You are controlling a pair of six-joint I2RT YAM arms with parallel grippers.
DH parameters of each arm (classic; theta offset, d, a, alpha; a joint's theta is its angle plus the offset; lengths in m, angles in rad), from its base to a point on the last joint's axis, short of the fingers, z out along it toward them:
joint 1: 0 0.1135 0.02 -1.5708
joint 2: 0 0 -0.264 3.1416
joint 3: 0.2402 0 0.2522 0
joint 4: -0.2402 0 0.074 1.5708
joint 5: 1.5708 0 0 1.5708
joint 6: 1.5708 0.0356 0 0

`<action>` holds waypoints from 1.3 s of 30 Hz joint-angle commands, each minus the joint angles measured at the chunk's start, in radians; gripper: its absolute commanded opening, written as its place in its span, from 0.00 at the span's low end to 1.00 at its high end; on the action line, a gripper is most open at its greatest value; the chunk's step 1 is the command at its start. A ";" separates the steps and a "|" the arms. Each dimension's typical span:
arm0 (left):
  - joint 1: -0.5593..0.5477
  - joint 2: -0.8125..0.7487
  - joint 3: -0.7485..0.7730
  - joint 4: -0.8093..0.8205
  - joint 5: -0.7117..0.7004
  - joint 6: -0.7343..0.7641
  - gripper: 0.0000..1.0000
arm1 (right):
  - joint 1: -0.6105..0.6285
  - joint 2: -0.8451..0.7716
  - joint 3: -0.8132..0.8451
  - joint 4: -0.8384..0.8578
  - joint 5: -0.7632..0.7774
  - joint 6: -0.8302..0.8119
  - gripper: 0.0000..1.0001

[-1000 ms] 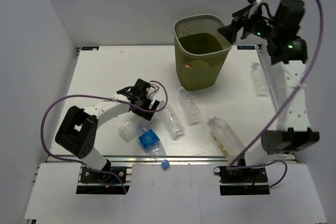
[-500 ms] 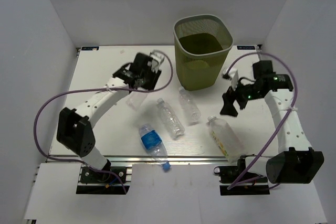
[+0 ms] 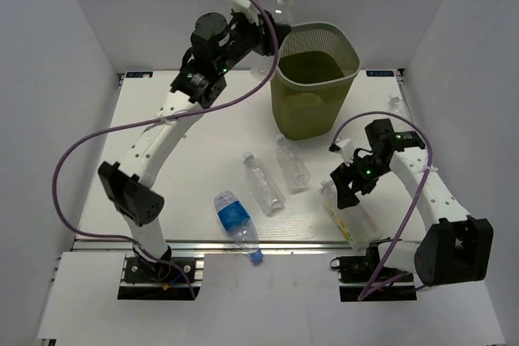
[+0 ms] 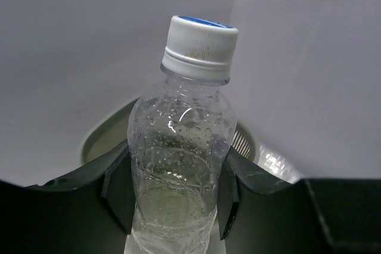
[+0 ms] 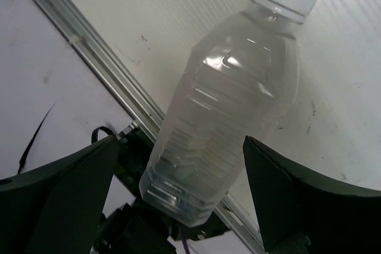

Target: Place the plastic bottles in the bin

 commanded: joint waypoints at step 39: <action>-0.083 -0.683 -0.761 -0.331 -0.154 -0.147 1.00 | 0.133 0.347 -0.132 0.236 0.342 0.336 0.90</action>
